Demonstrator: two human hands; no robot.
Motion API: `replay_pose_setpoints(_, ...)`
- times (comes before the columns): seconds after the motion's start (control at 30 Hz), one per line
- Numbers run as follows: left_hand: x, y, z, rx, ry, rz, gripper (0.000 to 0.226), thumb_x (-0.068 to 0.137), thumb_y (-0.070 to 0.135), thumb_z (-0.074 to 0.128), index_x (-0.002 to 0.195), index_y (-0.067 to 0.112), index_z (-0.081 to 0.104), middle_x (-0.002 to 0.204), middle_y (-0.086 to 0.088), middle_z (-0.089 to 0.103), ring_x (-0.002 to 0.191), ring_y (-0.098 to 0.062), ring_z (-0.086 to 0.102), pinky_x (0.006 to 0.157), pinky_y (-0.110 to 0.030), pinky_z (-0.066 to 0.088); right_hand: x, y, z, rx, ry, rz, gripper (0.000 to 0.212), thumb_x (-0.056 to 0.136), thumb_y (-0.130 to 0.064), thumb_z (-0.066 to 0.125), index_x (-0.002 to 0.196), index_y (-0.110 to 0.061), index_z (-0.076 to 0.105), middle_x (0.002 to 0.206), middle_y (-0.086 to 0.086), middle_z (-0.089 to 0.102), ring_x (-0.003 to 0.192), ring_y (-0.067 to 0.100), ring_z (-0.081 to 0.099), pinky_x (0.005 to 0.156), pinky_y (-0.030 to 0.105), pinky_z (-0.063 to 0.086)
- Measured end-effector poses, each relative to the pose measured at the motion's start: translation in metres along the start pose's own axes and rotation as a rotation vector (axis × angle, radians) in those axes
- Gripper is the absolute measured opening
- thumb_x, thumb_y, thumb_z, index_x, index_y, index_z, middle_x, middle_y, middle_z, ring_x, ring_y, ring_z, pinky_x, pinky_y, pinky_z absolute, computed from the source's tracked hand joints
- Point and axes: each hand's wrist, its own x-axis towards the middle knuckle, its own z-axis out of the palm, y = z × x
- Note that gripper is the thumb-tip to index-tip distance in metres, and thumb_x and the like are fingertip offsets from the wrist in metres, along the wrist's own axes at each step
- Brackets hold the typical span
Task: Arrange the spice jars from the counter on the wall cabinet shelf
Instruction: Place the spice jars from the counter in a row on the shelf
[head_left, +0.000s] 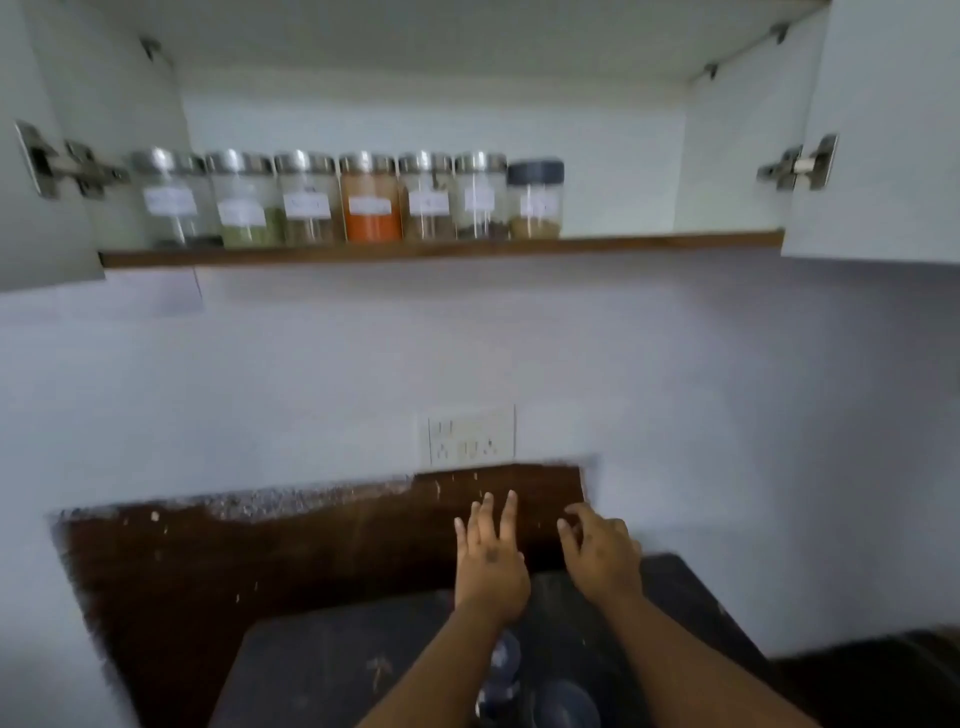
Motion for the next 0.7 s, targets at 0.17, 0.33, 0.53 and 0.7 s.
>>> replay_pose_setpoints(0.17, -0.065, -0.035, 0.040, -0.079, -0.211, -0.105, 0.072, 0.098, 0.035, 0.042, 0.156, 0.017, 0.003, 0.159, -0.013, 0.010, 0.148, -0.032, 0.009, 0.120, -0.044, 0.002, -0.069, 0.037, 0.030, -0.076, -0.346, 0.255, 0.075, 0.081, -0.077, 0.044, 0.140, -0.030, 0.039, 0.142, 0.005, 0.045, 0.132, 0.030, 0.038, 0.104, 0.049, 0.035)
replay_pose_setpoints(0.33, -0.097, -0.050, 0.060, -0.175, -0.322, -0.131, 0.065, 0.097, 0.023, 0.043, 0.154, 0.014, 0.012, 0.157, -0.013, 0.017, 0.147, -0.031, 0.011, 0.120, -0.043, 0.004, -0.117, 0.045, 0.064, -0.098, -0.845, 0.340, 0.122, 0.055, -0.081, 0.068, 0.152, -0.035, 0.009, 0.155, 0.011, 0.018, 0.142, 0.038, 0.020, 0.112, 0.051, 0.029)
replay_pose_setpoints(0.53, -0.117, -0.052, 0.083, -0.355, -0.431, -0.209, 0.063, 0.099, 0.034, 0.044, 0.152, 0.019, 0.014, 0.156, -0.011, 0.015, 0.143, -0.034, 0.018, 0.115, -0.046, 0.027, -0.127, 0.042, 0.082, -0.070, -0.713, 0.253, 0.095, 0.065, -0.043, 0.083, 0.141, -0.027, 0.028, 0.138, 0.009, 0.035, 0.127, 0.031, 0.041, 0.102, 0.041, 0.045)
replay_pose_setpoints(0.7, -0.116, -0.048, 0.075, -0.937, -0.293, -0.671, 0.061, 0.096, 0.060, 0.033, 0.145, 0.023, 0.031, 0.148, -0.014, 0.033, 0.130, -0.034, 0.043, 0.107, -0.046, 0.036, -0.108, 0.033, 0.062, 0.228, -0.545, 0.421, 0.073, 0.067, -0.047, 0.081, 0.128, -0.029, 0.047, 0.128, 0.006, 0.049, 0.114, 0.026, 0.053, 0.093, 0.041, 0.050)
